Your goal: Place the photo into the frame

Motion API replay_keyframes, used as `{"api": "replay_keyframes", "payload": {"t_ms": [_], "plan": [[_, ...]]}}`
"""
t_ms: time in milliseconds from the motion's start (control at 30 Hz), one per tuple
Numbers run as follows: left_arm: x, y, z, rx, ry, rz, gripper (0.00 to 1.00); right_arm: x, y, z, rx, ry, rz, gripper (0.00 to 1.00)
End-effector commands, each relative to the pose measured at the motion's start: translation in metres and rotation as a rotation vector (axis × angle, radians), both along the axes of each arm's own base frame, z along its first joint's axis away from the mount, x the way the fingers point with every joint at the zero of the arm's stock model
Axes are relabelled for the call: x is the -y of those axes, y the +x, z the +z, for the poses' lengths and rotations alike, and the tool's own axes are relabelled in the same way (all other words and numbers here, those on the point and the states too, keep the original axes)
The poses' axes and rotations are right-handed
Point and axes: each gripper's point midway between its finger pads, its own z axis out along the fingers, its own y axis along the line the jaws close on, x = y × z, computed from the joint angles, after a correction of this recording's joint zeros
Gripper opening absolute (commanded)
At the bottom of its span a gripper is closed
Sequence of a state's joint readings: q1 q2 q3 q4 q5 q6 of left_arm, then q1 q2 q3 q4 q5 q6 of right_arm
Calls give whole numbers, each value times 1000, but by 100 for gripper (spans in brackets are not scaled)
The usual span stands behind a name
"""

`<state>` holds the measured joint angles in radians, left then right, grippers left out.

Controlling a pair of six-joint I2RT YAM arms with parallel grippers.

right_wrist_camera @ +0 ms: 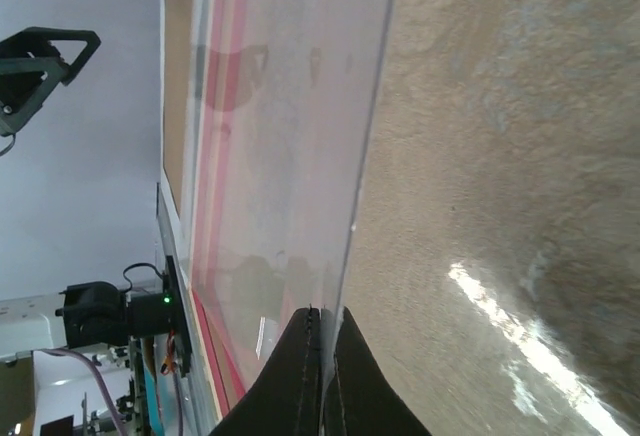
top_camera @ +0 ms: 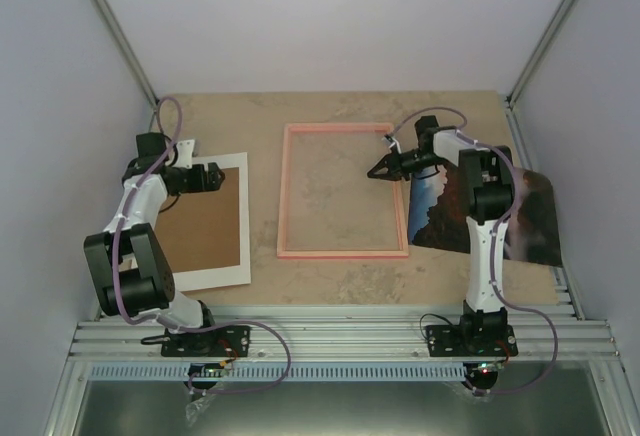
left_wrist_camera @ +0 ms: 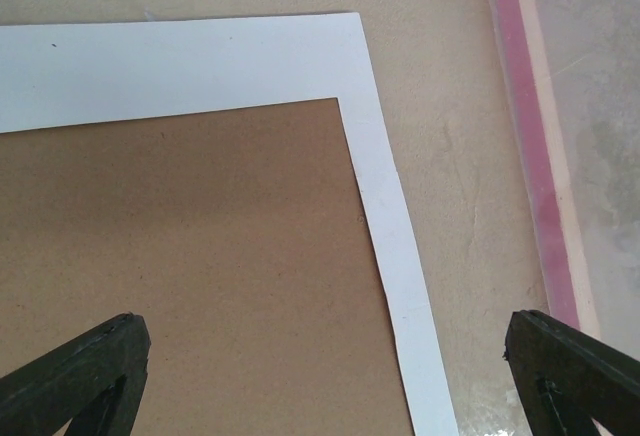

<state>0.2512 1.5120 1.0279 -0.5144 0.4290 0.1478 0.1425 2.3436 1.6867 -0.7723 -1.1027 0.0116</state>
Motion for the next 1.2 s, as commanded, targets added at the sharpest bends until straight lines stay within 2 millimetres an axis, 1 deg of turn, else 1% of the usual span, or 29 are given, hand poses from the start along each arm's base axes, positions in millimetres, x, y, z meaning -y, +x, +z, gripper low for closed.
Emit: {"api": "replay_keyframes", "payload": {"t_ms": [0,267,467,967,1167], "plan": [[6,2,2,18,-22,-11,100,9,2,-3,-3,-38,10,1],[5,2,-1,10,-19,1,99,26,4,-12,-57,-92,-36,1],[4,3,-5,0,-20,5,99,30,-6,-17,-84,-108,-41,1],[2,4,-9,-12,-20,14,99,33,-12,-12,-105,-137,-38,1],[1,4,-10,-17,-17,18,99,32,-13,-4,-110,-118,-46,1]]}}
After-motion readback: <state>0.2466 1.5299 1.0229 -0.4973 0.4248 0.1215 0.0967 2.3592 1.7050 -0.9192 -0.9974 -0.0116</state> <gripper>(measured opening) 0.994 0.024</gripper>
